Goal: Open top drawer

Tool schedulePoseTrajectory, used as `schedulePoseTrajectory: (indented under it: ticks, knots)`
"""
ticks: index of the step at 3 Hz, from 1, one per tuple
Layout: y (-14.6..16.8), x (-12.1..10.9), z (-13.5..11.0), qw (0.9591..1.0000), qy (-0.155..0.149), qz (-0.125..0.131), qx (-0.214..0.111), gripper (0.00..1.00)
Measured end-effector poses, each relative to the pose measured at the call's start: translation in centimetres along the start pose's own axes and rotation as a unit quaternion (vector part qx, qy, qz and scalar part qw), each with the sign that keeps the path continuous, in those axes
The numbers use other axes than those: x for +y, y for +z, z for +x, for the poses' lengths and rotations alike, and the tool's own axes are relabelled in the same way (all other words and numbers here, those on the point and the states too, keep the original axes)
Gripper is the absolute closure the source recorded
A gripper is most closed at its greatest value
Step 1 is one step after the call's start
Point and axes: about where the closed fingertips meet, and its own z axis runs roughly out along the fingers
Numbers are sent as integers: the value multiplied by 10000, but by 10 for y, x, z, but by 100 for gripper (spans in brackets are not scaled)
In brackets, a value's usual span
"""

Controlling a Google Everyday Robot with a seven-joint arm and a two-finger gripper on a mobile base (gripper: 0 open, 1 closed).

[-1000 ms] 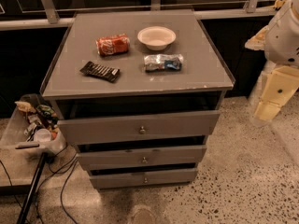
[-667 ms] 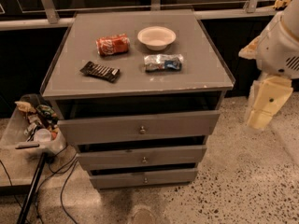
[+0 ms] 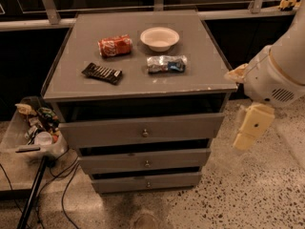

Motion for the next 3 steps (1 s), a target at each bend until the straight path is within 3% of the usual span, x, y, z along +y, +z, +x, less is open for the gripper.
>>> schedulePoseTrajectory:
  ticks: [1, 2, 3]
  knots:
    - [24, 1, -6, 9959, -123, 52, -891, 0]
    - [41, -2, -9, 9898, -290, 107, -1393, 0]
    - [41, -2, -9, 9898, -290, 107, -1393, 0]
